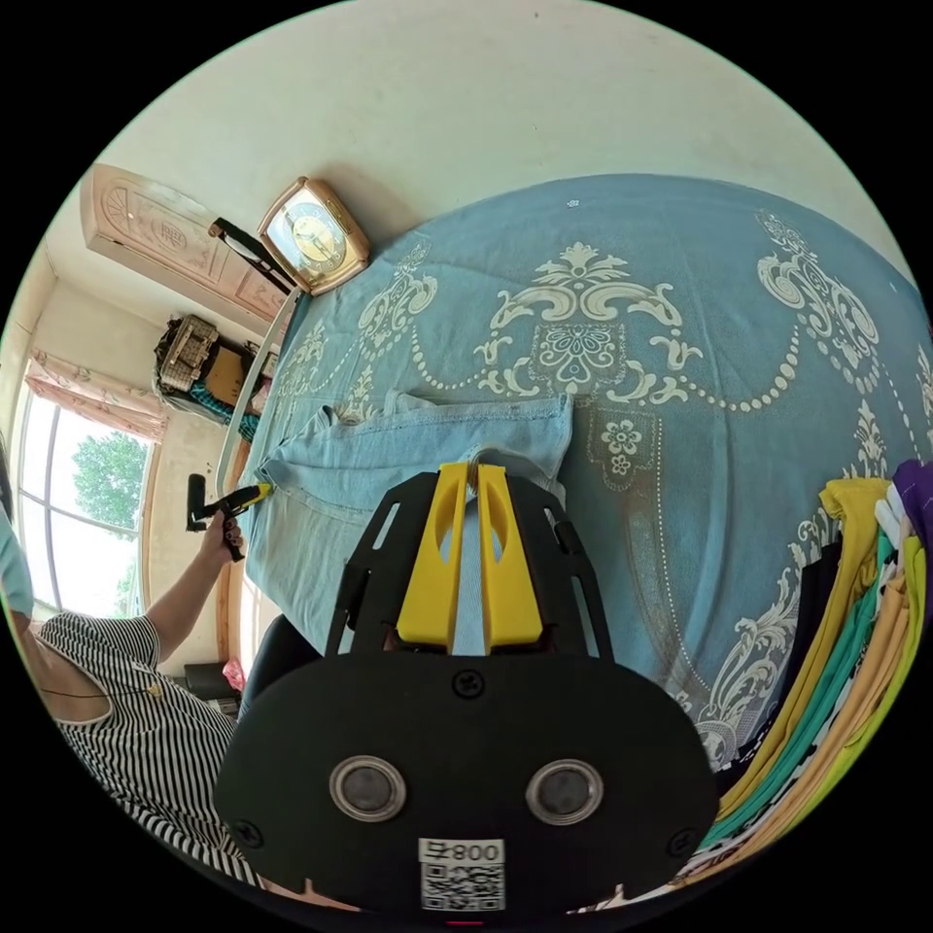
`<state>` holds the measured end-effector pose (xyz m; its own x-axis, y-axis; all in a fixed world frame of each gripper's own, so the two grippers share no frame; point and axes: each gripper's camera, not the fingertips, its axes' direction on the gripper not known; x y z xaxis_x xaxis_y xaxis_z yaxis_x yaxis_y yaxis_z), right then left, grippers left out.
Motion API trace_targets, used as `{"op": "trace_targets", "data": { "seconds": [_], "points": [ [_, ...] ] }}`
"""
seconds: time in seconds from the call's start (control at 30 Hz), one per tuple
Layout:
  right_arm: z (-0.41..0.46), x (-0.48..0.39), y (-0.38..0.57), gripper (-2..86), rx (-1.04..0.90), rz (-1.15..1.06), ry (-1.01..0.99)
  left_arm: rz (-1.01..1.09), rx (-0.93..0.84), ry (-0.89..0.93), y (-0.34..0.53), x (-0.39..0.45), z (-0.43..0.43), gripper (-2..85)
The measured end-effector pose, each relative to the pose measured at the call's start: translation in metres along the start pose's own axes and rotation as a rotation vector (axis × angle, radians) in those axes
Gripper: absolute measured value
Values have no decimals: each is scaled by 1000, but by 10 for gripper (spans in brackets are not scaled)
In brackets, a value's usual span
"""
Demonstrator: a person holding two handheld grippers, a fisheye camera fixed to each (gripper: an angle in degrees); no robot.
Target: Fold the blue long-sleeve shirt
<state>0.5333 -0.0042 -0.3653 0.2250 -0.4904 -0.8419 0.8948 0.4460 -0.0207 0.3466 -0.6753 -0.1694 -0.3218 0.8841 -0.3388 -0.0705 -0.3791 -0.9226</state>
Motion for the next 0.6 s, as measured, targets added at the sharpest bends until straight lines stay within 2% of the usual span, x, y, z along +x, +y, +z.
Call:
{"op": "trace_targets", "data": {
  "seconds": [0.3,0.5,0.6],
  "points": [
    [-10,8,-16,19,53,56,-88,3,193,169,-18,-5,-42,19],
    [3,31,-44,19,52,215,-214,-193,250,284,-47,-42,-31,19],
    [14,41,-48,21,43,316,-256,-304,227,259,-44,-56,-14,20]
  ]
}}
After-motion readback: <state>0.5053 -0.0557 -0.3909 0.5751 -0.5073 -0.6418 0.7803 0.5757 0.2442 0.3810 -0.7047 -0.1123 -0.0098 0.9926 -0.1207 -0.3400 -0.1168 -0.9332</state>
